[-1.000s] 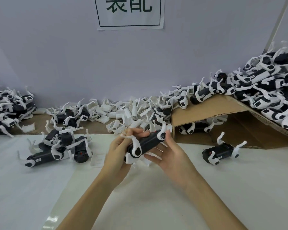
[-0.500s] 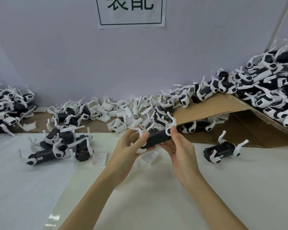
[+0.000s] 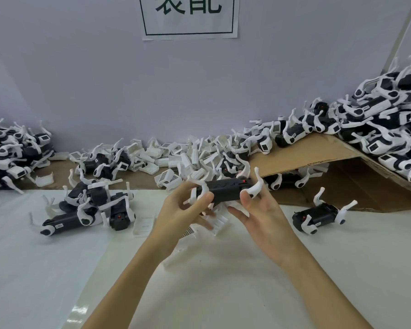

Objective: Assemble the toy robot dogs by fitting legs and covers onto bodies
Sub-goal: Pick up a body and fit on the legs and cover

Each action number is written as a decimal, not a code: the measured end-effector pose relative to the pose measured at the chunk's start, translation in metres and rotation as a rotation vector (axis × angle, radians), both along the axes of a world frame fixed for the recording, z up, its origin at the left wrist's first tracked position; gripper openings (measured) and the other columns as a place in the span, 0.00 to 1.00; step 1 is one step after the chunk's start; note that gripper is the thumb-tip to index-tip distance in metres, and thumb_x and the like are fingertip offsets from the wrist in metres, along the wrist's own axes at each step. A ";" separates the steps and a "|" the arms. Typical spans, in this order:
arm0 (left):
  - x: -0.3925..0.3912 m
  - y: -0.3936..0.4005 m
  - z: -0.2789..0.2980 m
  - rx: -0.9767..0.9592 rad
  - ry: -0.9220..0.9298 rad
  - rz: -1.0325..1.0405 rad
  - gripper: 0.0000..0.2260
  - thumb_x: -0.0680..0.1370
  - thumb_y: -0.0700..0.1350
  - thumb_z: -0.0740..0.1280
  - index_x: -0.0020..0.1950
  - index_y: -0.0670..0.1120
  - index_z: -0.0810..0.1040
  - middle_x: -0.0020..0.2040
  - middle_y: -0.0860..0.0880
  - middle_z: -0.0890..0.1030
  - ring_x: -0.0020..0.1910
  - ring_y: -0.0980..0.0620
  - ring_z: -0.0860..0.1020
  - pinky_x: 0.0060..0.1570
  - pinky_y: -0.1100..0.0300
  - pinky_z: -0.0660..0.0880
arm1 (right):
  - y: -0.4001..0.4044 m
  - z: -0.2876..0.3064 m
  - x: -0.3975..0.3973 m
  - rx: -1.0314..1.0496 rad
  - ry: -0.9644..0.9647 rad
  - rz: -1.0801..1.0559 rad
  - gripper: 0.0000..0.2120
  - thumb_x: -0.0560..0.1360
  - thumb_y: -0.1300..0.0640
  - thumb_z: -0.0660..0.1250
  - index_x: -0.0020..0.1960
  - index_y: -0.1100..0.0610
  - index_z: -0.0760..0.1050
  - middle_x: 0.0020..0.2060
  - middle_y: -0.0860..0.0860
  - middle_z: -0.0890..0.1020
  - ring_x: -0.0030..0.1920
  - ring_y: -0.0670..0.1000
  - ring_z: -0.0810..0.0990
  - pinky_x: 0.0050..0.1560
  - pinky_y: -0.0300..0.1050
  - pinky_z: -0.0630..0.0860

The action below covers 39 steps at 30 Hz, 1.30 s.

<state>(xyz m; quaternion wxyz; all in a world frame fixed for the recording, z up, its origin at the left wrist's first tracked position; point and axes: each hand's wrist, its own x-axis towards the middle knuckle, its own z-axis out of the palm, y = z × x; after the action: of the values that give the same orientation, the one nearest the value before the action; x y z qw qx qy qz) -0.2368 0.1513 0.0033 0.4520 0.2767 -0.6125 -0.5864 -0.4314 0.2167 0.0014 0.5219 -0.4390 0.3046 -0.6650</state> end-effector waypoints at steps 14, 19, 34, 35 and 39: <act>0.014 -0.008 0.002 0.119 0.167 -0.021 0.32 0.77 0.42 0.74 0.79 0.57 0.70 0.63 0.39 0.84 0.61 0.37 0.85 0.72 0.46 0.74 | 0.008 0.007 -0.014 0.203 -0.354 0.329 0.23 0.83 0.60 0.58 0.77 0.53 0.72 0.71 0.70 0.74 0.63 0.72 0.80 0.56 0.52 0.83; 0.006 -0.003 0.001 0.012 0.044 0.051 0.34 0.72 0.53 0.79 0.76 0.45 0.76 0.61 0.39 0.84 0.44 0.42 0.83 0.56 0.47 0.80 | 0.005 -0.001 0.009 0.456 -0.264 0.443 0.33 0.84 0.38 0.54 0.73 0.64 0.72 0.66 0.72 0.77 0.60 0.69 0.83 0.43 0.47 0.84; 0.005 0.008 0.004 -0.126 -0.127 -0.091 0.22 0.86 0.61 0.55 0.73 0.54 0.79 0.71 0.48 0.81 0.73 0.47 0.76 0.72 0.45 0.67 | 0.002 -0.007 0.017 0.454 -0.134 0.128 0.24 0.85 0.46 0.57 0.71 0.60 0.78 0.65 0.66 0.81 0.69 0.68 0.77 0.58 0.59 0.81; 0.003 0.012 0.003 -0.131 -0.132 -0.081 0.23 0.85 0.66 0.57 0.71 0.55 0.79 0.69 0.49 0.82 0.72 0.47 0.77 0.71 0.44 0.69 | 0.002 -0.008 0.017 0.429 -0.125 0.098 0.24 0.84 0.46 0.58 0.72 0.59 0.77 0.64 0.65 0.82 0.69 0.68 0.78 0.56 0.58 0.82; -0.008 0.020 0.005 -0.120 -0.094 -0.070 0.23 0.84 0.59 0.68 0.72 0.46 0.75 0.62 0.40 0.84 0.63 0.35 0.82 0.67 0.28 0.74 | 0.003 -0.009 0.019 0.360 -0.085 0.040 0.24 0.80 0.46 0.61 0.71 0.55 0.77 0.62 0.63 0.84 0.64 0.66 0.81 0.56 0.57 0.82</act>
<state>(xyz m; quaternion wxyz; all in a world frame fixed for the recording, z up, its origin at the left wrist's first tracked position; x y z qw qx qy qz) -0.2444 0.1718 0.0081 0.4178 0.2550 -0.6764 -0.5504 -0.4120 0.2199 -0.0073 0.6174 -0.3159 0.3878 -0.6071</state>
